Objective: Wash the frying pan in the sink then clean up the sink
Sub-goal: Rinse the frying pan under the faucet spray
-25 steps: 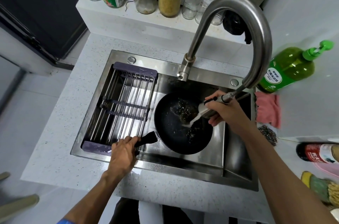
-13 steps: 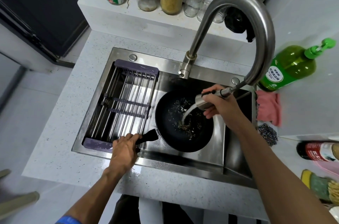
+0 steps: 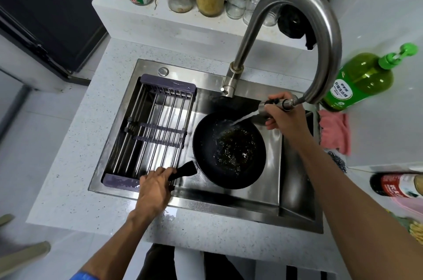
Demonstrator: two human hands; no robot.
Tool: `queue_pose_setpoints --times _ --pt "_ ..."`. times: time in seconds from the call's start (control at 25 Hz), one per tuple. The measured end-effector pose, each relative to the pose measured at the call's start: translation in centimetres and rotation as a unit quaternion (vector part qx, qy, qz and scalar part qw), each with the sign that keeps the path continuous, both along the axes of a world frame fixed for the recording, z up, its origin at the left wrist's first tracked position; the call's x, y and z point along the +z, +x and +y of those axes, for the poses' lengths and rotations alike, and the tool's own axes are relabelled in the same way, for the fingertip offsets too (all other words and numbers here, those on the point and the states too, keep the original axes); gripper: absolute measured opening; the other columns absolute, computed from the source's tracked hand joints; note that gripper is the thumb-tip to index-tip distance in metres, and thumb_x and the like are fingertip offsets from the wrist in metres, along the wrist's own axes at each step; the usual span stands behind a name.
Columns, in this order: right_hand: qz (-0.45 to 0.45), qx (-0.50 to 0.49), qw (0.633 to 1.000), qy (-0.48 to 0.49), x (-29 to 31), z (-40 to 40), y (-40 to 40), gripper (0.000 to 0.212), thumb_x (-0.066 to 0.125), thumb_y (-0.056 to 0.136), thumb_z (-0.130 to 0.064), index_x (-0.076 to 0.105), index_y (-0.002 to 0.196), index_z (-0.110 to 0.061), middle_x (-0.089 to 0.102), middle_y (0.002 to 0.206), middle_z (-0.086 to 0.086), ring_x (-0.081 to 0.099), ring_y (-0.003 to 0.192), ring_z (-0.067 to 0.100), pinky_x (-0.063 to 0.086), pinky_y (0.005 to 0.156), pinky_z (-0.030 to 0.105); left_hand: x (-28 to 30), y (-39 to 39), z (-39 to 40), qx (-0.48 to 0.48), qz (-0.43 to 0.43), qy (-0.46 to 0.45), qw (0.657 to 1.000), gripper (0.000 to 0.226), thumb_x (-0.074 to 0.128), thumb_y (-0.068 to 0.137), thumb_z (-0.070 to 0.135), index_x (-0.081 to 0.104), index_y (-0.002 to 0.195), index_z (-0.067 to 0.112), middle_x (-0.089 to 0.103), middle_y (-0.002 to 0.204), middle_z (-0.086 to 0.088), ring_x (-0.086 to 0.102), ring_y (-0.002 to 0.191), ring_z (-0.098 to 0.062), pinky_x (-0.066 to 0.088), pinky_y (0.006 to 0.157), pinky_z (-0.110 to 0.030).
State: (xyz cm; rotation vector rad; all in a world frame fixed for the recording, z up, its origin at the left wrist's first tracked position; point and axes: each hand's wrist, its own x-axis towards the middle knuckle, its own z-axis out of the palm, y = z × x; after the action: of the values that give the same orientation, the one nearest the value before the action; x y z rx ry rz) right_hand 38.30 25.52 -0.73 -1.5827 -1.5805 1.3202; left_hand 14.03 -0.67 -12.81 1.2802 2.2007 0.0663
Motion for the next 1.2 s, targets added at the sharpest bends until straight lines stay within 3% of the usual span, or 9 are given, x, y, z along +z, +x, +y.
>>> queue_pose_setpoints --times 0.12,0.32,0.48,0.56,0.64,0.88,1.08,1.2 --pt "-0.038 0.017 0.999 0.011 0.4 0.2 1.0 0.014 0.067 0.083 -0.006 0.062 0.09 -0.016 0.067 0.073 0.012 0.062 0.051 0.021 0.055 0.047 0.032 0.1 0.1 0.1 -0.004 0.004 -0.003 1.0 0.061 0.065 0.082 0.005 0.048 0.129 0.039 0.056 0.123 0.01 0.048 0.107 -0.012 0.03 0.09 -0.027" --pt "-0.102 0.037 0.994 -0.001 1.1 0.1 2.6 0.008 0.065 0.079 -0.004 0.06 0.084 -0.009 0.067 0.071 0.025 0.056 0.046 0.025 0.046 0.042 0.028 0.2 0.1 0.1 -0.011 0.006 -0.006 1.0 0.061 0.065 0.082 0.006 0.048 0.13 0.038 0.056 0.122 0.009 0.048 0.108 -0.013 0.031 0.093 -0.03" --pt "-0.166 0.067 0.984 -0.007 1.8 -0.6 3.5 0.008 0.068 0.081 -0.01 0.065 0.088 -0.009 0.064 0.062 0.006 0.053 0.038 0.006 0.04 0.035 0.019 0.3 0.1 -0.1 -0.006 -0.003 0.013 1.0 0.06 0.067 0.081 0.005 0.051 0.129 0.036 0.057 0.118 0.008 0.046 0.103 -0.012 0.028 0.089 -0.028" --pt "-0.179 0.083 0.98 -0.018 1.7 -0.9 3.8 0.006 0.069 0.08 -0.011 0.067 0.086 -0.009 0.06 0.054 -0.003 0.053 0.038 0.005 0.04 0.036 0.019 0.3 0.1 -0.2 -0.005 -0.008 0.014 1.0 0.06 0.067 0.079 0.003 0.052 0.128 0.036 0.058 0.117 0.008 0.045 0.1 -0.01 0.028 0.087 -0.027" --pt "-0.18 0.094 0.978 -0.034 1.6 -1.2 4.1 0.006 0.069 0.079 -0.012 0.068 0.082 -0.007 0.059 0.051 -0.005 0.055 0.044 0.011 0.043 0.038 0.021 0.3 0.0 -0.1 -0.007 -0.008 0.013 1.0 0.06 0.066 0.079 0.003 0.052 0.127 0.036 0.058 0.115 0.009 0.045 0.098 -0.01 0.027 0.086 -0.027" --pt "-0.143 0.109 0.979 -0.09 1.8 -2.9 3.5 0.021 0.069 0.08 -0.008 0.058 0.085 0.009 0.057 0.061 0.014 0.055 0.052 0.024 0.041 0.039 0.022 0.2 0.0 -0.2 -0.006 -0.013 0.015 1.0 0.056 0.064 0.081 0.004 0.053 0.126 0.036 0.058 0.113 0.008 0.046 0.098 -0.011 0.026 0.083 -0.027" --pt "-0.087 0.101 0.984 -0.118 1.8 -4.6 2.1 0.02 0.069 0.083 -0.009 0.058 0.086 0.009 0.058 0.06 0.018 0.049 0.036 0.021 0.035 0.036 0.018 0.6 0.1 0.0 -0.004 -0.008 -0.004 1.0 0.057 0.066 0.082 0.007 0.05 0.129 0.036 0.057 0.116 0.007 0.044 0.1 -0.011 0.028 0.087 -0.028" --pt "-0.066 0.111 0.984 -0.122 1.7 -5.8 0.5 0.02 0.071 0.08 -0.017 0.064 0.088 0.0 0.059 0.054 0.013 0.052 0.037 0.023 0.034 0.038 0.02 0.8 0.2 0.0 -0.008 0.0 -0.011 1.0 0.057 0.064 0.084 0.008 0.049 0.131 0.035 0.056 0.119 0.006 0.047 0.105 -0.013 0.03 0.093 -0.03"
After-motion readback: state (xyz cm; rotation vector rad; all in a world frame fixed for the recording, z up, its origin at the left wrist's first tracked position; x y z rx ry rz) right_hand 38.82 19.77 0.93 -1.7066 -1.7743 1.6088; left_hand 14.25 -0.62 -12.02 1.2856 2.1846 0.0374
